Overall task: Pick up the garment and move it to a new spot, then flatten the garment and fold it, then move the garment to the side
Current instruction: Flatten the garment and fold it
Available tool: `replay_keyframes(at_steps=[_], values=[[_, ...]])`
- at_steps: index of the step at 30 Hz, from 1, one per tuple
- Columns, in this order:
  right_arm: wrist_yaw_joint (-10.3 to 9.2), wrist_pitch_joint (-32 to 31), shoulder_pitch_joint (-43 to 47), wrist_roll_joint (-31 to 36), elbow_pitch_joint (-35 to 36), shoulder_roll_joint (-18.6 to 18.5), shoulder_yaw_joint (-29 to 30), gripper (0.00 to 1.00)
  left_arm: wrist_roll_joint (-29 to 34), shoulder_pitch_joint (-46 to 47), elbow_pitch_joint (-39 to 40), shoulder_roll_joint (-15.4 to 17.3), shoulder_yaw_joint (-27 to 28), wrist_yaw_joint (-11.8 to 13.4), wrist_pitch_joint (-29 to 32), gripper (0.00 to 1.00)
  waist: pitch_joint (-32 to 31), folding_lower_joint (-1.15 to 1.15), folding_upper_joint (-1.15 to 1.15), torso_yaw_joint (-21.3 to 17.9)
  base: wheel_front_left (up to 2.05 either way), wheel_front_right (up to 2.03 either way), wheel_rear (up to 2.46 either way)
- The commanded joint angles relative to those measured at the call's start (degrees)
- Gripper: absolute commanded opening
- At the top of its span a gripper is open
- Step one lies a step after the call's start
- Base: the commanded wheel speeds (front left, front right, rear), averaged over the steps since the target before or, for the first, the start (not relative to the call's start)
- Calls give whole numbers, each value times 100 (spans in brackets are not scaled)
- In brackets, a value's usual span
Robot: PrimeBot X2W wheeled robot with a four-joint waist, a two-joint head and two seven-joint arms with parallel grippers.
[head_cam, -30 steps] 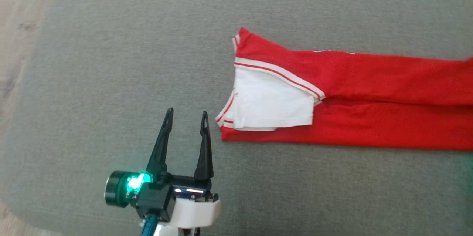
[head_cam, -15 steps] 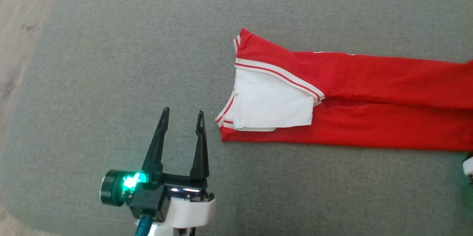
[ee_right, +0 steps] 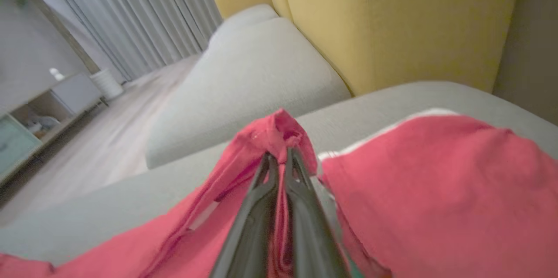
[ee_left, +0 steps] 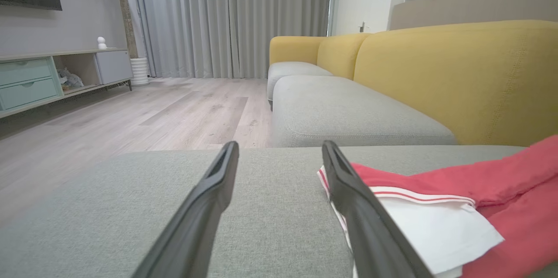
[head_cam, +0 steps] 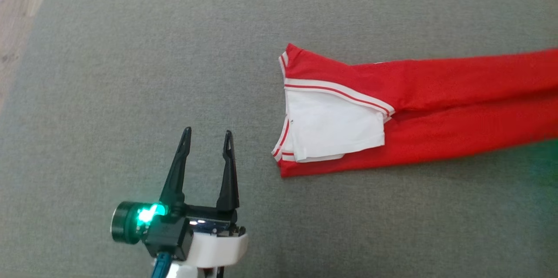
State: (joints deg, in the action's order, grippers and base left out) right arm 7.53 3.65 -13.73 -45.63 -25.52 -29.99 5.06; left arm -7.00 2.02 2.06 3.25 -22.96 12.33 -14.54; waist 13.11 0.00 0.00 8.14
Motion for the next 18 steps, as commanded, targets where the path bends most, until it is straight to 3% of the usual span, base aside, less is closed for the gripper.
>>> replay_keyframes(at_steps=[1, 6, 11, 18], values=[[-4, -134, -30, -163, 679, -239, -11, 0, -22, 37, 151, -35, 190, -28, -46, 100, -40, 0, 0, -47, 0, 0, 0], [-4, -424, -1, -199, 1676, -45, -132, 0, -79, 63, 114, -36, 143, -33, -46, 100, -86, 0, 0, -37, 0, 0, 0], [-4, -787, -187, 85, 2446, 434, -564, 0, -148, 67, 74, -36, 92, -67, -46, 100, -144, 0, 0, 99, 0, 0, 0], [-4, -1132, -572, 534, 2606, 1106, -1632, 0, -192, 86, 1, -36, 14, -117, -46, 100, -250, 0, 0, 482, 0, 0, 0]])
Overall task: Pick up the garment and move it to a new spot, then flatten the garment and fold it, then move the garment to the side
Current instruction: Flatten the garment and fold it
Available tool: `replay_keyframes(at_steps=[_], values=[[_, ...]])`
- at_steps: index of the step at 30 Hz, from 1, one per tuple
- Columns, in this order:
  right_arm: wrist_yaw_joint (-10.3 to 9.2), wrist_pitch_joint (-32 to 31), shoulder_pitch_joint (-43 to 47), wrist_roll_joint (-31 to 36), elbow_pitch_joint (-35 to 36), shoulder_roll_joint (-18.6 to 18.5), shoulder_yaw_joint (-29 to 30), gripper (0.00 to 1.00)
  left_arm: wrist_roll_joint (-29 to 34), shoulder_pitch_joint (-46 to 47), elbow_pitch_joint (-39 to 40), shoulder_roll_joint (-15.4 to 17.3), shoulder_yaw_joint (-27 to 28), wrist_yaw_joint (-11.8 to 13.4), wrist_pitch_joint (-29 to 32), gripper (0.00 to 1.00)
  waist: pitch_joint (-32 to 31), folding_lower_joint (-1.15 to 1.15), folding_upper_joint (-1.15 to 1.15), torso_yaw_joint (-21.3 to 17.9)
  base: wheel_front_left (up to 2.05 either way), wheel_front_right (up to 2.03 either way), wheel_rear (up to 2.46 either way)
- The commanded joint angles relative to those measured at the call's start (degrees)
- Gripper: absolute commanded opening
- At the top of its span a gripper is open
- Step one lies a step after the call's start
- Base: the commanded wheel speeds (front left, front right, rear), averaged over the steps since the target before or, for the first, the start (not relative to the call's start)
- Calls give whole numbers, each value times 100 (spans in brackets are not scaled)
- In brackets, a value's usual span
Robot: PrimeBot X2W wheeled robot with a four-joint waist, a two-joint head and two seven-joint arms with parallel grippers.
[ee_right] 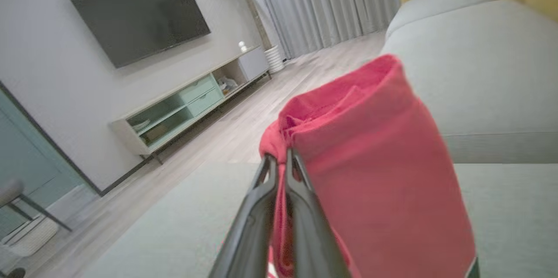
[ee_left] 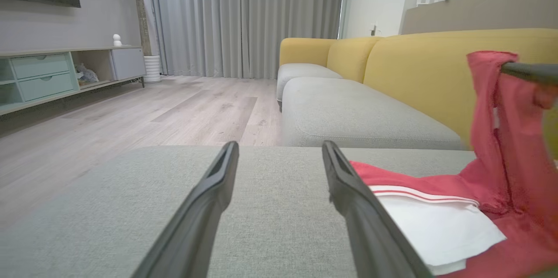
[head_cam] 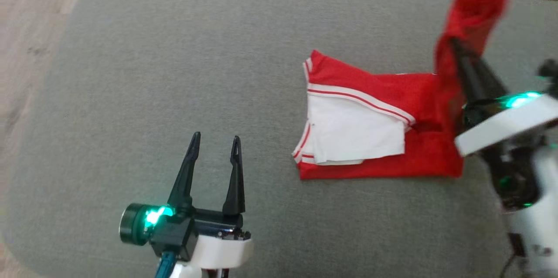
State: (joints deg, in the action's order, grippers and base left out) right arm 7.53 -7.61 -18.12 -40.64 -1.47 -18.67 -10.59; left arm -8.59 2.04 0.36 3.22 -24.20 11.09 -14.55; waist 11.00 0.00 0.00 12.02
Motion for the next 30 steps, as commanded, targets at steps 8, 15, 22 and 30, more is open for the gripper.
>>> replay_keyframes(at_steps=[8, 15, 22, 30], values=[[-4, -144, -188, 338, -200, 495, -1144, 0, -96, 9, 155, -34, 42, 27, -45, 100, -120, 0, 0, 483, 0, 0, 0], [-4, 37, -90, 419, -672, 777, -1860, 100, -141, -38, 145, -34, 10, 42, -45, 100, -148, 0, 0, 607, 0, 0, 0], [-4, 903, -147, 399, -919, 1012, -1721, 100, -122, -84, 119, -34, 46, 71, -45, 100, -246, 0, 0, 415, 0, 0, 0], [-4, 1962, 158, 473, -1026, 657, -997, 100, -86, -226, 48, -35, 264, 79, -45, 100, -448, 0, 0, -70, 0, 0, 0]])
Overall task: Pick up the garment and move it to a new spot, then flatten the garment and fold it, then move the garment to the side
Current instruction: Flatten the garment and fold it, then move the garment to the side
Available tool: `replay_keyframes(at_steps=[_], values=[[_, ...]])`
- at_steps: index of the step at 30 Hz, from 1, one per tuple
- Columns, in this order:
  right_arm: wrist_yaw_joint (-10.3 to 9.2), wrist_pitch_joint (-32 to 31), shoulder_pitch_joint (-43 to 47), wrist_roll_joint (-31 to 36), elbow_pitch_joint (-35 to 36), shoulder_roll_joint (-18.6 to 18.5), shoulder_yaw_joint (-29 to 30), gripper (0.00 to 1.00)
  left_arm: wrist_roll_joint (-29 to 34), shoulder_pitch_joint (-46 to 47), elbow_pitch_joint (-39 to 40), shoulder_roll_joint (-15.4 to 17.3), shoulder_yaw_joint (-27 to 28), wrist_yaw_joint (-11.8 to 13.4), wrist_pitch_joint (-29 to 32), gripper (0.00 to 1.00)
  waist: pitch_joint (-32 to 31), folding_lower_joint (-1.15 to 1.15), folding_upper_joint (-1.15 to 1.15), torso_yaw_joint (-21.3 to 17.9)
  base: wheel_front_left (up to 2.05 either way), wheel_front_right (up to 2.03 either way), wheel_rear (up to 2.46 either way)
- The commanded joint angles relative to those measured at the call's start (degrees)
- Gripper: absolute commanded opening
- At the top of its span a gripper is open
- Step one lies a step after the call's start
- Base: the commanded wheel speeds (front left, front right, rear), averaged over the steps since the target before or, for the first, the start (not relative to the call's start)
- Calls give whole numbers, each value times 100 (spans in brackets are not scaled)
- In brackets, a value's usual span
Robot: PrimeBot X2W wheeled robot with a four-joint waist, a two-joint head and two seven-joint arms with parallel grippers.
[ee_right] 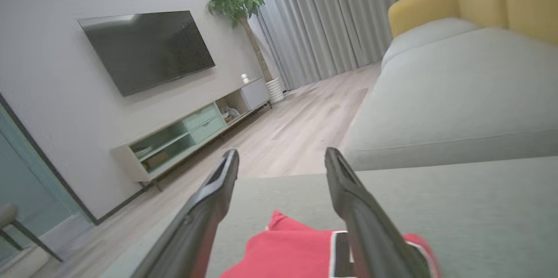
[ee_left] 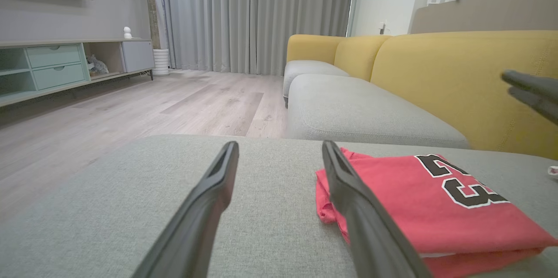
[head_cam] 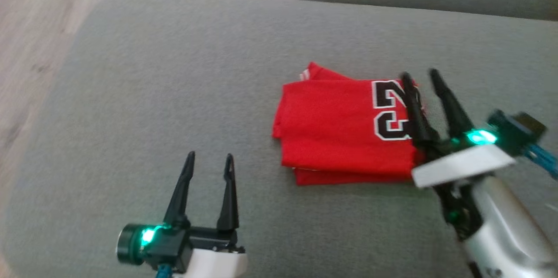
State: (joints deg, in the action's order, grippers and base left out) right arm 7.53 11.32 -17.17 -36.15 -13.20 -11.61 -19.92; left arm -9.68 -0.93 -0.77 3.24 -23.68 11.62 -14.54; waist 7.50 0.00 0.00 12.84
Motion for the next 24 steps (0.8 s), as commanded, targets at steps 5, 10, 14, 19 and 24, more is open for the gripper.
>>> replay_keyframes(at_steps=[5, 10, 14, 19, 24], values=[[-4, 344, 488, 322, 99, -390, 322, 100, 44, -60, 90, -36, 473, 40, -46, 100, -292, 0, 0, -496, 0, 0, 0], [-4, 365, 1060, 675, 429, -439, 643, 100, 67, -234, -5, -36, 637, -35, -46, 100, -502, 0, 0, -711, 0, 0, 0], [-4, 366, 1566, 1143, 603, -369, 762, 100, 51, -454, -67, -36, 777, -116, -46, 100, -713, 0, 0, -828, 0, 0, 0], [-4, 367, 1945, 1613, 621, -128, 869, 100, 31, -697, -136, -36, 939, -238, -46, 100, -884, 0, 0, -920, 0, 0, 0], [-4, 367, 2122, 1864, 568, 94, 990, 100, 53, -823, -209, -36, 1067, -335, -46, 100, -983, 0, 0, -966, 0, 0, 0]])
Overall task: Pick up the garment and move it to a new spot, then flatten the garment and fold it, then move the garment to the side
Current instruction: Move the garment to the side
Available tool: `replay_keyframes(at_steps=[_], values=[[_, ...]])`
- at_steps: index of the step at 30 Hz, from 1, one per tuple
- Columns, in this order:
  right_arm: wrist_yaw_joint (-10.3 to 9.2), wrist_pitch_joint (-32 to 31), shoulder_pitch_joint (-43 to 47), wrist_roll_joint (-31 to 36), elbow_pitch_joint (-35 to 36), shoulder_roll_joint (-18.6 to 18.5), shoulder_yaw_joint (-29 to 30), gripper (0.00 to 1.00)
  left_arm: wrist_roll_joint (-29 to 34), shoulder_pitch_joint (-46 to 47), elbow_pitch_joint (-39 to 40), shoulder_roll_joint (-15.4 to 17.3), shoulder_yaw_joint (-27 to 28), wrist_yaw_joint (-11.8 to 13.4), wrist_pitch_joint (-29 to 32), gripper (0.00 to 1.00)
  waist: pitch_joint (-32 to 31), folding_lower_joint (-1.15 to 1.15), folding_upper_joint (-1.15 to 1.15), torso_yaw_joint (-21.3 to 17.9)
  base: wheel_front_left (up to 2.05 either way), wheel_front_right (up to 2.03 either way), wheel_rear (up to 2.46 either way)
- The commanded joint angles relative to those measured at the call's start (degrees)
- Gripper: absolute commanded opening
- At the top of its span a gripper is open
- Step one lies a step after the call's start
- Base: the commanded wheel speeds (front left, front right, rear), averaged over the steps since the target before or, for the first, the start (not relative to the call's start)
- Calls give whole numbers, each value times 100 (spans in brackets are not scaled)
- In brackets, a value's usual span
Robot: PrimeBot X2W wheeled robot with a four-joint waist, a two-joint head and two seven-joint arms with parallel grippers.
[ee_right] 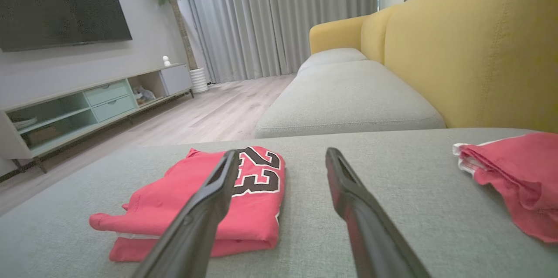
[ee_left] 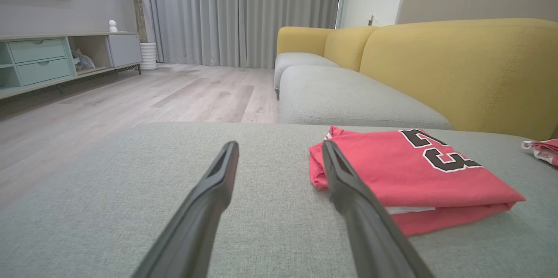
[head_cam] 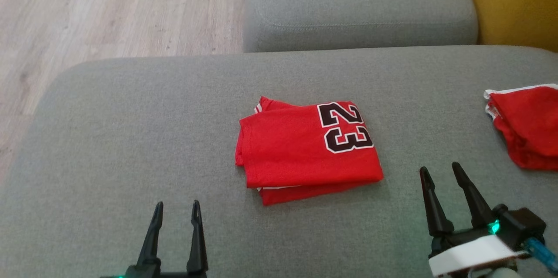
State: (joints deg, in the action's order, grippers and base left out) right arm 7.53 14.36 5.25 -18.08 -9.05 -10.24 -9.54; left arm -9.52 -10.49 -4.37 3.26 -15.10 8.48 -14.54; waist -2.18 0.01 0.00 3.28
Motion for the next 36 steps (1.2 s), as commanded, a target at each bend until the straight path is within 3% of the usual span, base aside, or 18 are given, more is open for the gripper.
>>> replay_keyframes(at_steps=[1, 24, 29, 36], values=[[-4, 63, -102, 93, 141, -9, -30, 100, 39, 121, 139, -38, 227, -31, -46, 100, -26, -1, 0, -13, 0, 0, 0], [-4, 63, -85, 250, -48, 209, 133, 100, 91, 139, 83, -38, 267, -44, -46, 100, 104, -1, 0, 96, 0, 0, 0], [-4, 63, -423, 180, -659, 198, 158, 100, -17, 215, 216, -38, 198, 93, -46, 100, 298, -1, 0, 213, 0, 0, 0], [-4, 60, -1572, -195, -1738, -26, 20, 100, 181, 464, 283, -38, -95, 216, -46, 100, 842, -1, 0, 409, 0, 0, 0]])
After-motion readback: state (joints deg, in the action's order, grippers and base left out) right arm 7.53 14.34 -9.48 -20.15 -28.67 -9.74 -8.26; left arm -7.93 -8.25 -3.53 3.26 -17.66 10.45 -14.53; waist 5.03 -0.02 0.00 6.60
